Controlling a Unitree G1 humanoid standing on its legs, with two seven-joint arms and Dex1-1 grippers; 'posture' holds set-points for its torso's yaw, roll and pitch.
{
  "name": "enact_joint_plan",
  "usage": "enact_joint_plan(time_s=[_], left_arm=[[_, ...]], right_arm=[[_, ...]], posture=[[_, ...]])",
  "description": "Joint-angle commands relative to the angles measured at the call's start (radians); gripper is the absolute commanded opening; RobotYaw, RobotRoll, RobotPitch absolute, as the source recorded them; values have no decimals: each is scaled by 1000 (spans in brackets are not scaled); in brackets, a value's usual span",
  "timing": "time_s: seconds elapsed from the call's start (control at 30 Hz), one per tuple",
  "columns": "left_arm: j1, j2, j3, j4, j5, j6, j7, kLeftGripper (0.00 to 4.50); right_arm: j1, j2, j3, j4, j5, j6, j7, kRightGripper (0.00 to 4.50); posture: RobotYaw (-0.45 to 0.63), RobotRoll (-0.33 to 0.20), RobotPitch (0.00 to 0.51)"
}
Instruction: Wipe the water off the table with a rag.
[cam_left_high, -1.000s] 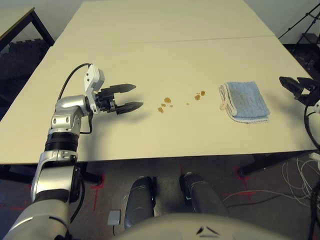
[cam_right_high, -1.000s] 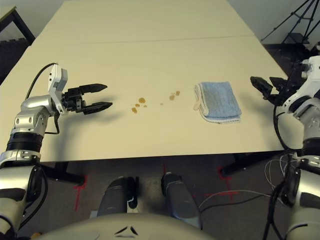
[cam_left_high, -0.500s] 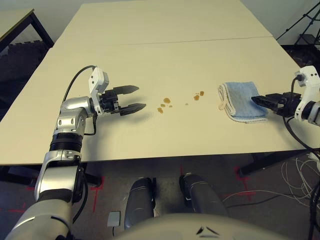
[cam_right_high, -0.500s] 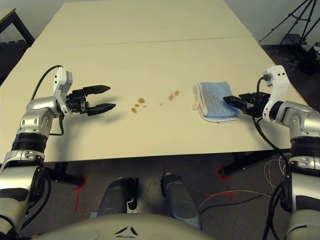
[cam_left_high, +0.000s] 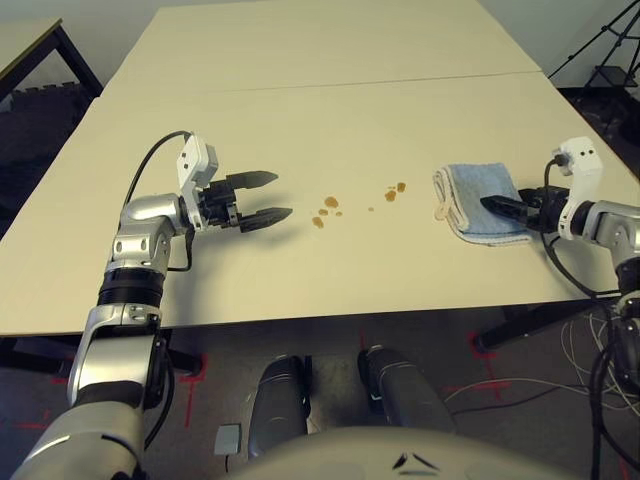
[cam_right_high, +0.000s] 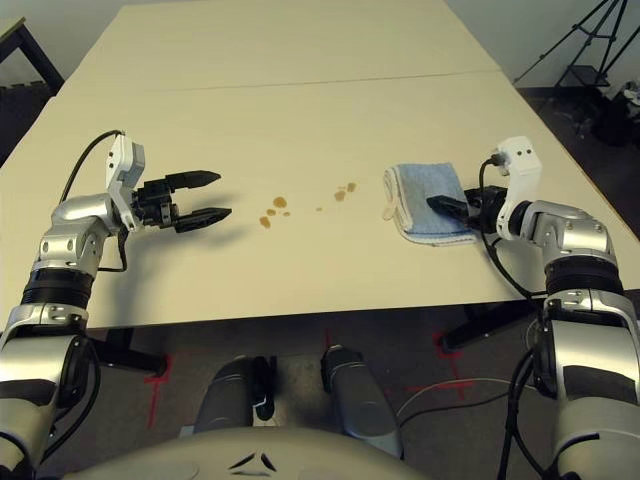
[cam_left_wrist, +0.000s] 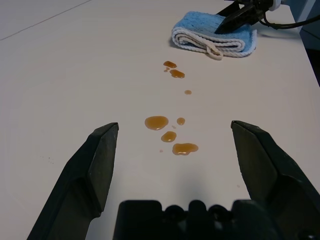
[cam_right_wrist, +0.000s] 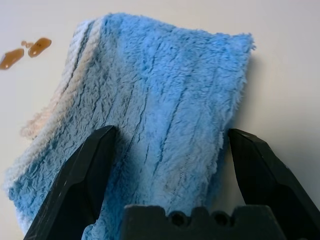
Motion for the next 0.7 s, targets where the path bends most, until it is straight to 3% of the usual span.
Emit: enact_joint_plan(time_s=[0.03,0.2,0.3,0.6,0.63,0.7], left_arm=[[17,11,2,-26,-3,8,2,4500],[20,14,2,-26,-2,7,1,4500],[20,16,2,-25,-1,8,-1,4500],[22,30,-5,-25,2,9,-6,4500],[23,33,-5,-24,3,9,-8,4500],[25,41,-8,-17,7,6,-16,4500]], right_arm=[[34,38,43,-8,-28,0,8,4463],[47,58,60,-15,-63,-23,-8,4463],[50,64,64,-8,-85,-48,-25,3895],[49,64,30,-39,-75,-104,-45,513],[49,64,22,-51,-67,-111,-43,203],[41,69,-3,-85,-44,-112,-53,56]], posture=[[-257,0,94],[-257,0,96],[-256,0,98],[-259,0,106],[-259,0,106],[-263,0,109]])
